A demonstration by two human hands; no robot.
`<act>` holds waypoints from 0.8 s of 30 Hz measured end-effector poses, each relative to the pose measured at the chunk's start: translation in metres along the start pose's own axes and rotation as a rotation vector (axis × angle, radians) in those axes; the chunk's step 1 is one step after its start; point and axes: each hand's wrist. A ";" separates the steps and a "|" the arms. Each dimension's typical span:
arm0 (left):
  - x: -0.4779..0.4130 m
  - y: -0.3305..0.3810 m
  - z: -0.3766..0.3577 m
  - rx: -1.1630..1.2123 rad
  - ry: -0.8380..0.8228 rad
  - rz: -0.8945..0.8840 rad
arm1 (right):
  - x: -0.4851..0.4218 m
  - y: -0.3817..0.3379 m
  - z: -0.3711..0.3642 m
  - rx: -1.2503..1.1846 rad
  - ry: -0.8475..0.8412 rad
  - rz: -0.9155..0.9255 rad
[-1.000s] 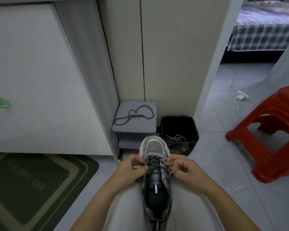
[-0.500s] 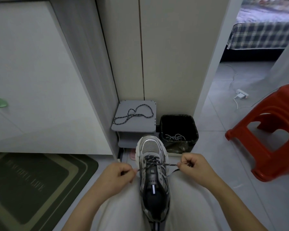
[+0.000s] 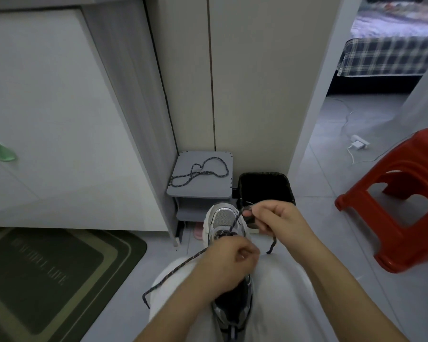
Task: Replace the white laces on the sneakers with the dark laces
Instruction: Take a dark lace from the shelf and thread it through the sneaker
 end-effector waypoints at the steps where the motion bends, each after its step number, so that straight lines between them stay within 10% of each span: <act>1: -0.003 0.003 -0.010 0.049 -0.001 0.044 | -0.003 -0.005 -0.002 -0.004 0.042 -0.015; 12: -0.024 0.023 -0.035 0.428 -0.062 0.120 | -0.018 -0.022 0.005 0.038 0.116 0.042; 24: 0.018 -0.015 0.027 -0.314 -0.043 0.136 | -0.009 0.043 0.027 1.042 0.181 0.200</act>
Point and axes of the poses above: each hand's wrist, its own x-axis away from the middle knuckle, its own z-axis out of the back of the hand, y = z × x, and after that the axes turned 8 degrees about -z, right-handed
